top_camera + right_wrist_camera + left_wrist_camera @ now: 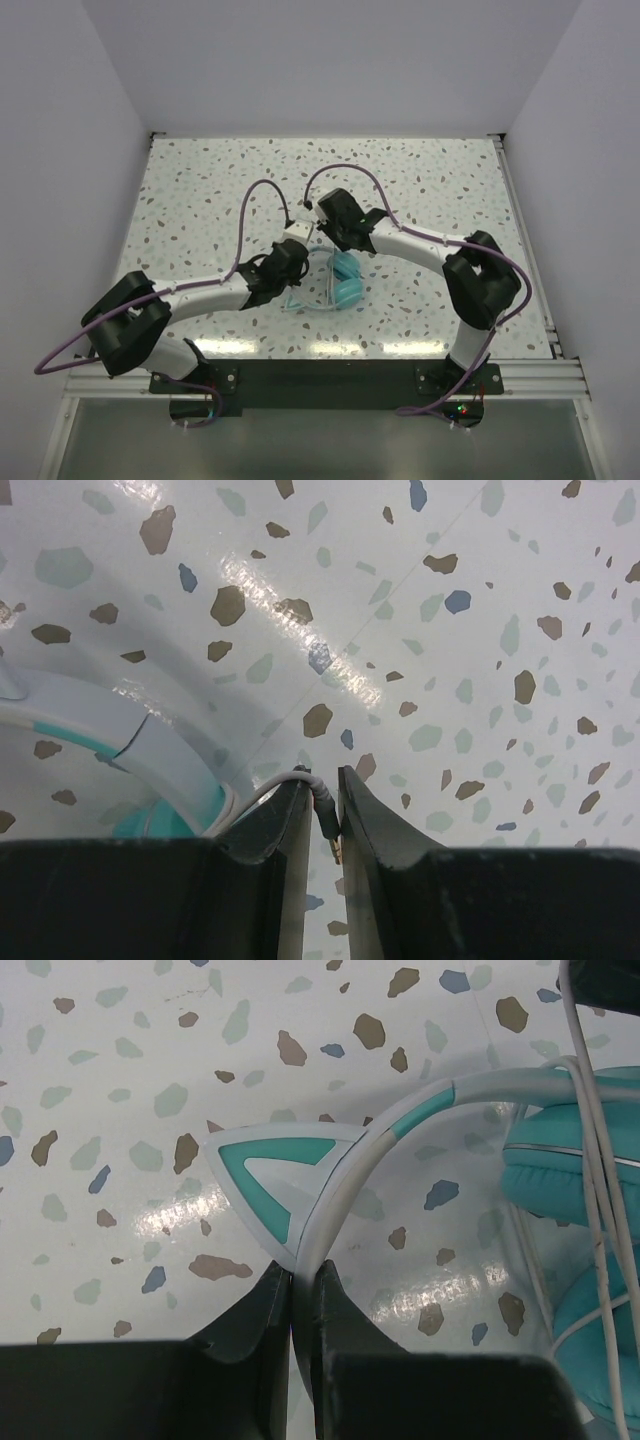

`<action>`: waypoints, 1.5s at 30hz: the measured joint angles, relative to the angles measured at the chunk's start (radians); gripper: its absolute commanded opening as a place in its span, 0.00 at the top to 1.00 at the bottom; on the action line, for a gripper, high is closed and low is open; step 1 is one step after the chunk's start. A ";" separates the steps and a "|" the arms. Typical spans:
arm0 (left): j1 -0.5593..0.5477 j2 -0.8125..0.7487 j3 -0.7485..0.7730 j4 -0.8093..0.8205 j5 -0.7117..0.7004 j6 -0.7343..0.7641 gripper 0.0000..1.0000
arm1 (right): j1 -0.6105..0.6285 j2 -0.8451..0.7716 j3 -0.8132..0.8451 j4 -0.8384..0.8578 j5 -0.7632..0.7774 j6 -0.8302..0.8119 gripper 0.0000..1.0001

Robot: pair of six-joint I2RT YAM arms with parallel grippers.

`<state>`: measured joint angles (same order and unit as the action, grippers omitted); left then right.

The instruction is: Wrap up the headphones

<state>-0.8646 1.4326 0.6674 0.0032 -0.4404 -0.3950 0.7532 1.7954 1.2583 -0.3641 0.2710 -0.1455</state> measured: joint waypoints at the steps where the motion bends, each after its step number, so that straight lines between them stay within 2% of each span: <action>1: 0.000 0.002 0.002 -0.001 0.000 0.000 1.00 | -0.002 0.000 -0.004 0.002 0.000 -0.002 0.81; 5: 0.000 0.010 0.017 -0.020 0.000 -0.002 0.97 | -0.004 0.009 -0.008 0.005 0.000 -0.008 0.85; 7: 0.000 0.013 0.020 -0.025 -0.001 -0.005 0.91 | -0.004 0.014 -0.008 0.005 -0.001 -0.009 0.85; 12: 0.000 0.016 0.024 -0.029 -0.001 -0.009 0.90 | -0.004 0.018 -0.016 0.008 0.000 -0.008 0.80; 15: 0.000 0.019 0.027 -0.037 0.000 -0.013 0.81 | -0.008 0.018 -0.035 0.014 0.000 -0.007 0.80; 17: 0.000 0.023 0.029 -0.044 0.001 -0.014 0.81 | -0.011 0.018 -0.040 0.014 -0.002 -0.006 0.79; 25: -0.009 0.024 0.050 -0.073 0.013 -0.013 0.65 | -0.021 0.018 -0.040 0.031 -0.008 -0.005 0.78; 32: -0.014 0.024 0.101 -0.095 0.026 -0.010 0.58 | -0.027 0.018 -0.041 0.039 -0.026 -0.006 0.77; 34: -0.014 0.024 0.115 -0.095 0.027 -0.008 0.53 | -0.028 0.018 -0.041 0.039 -0.028 -0.006 0.77; 45: -0.014 0.024 0.122 -0.094 0.037 -0.005 0.52 | -0.030 0.018 -0.041 0.041 -0.030 -0.005 0.77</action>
<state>-0.8787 1.4570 0.7895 -0.0906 -0.4038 -0.4004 0.7231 1.8130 1.2175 -0.3229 0.2409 -0.1501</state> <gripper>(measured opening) 0.480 0.226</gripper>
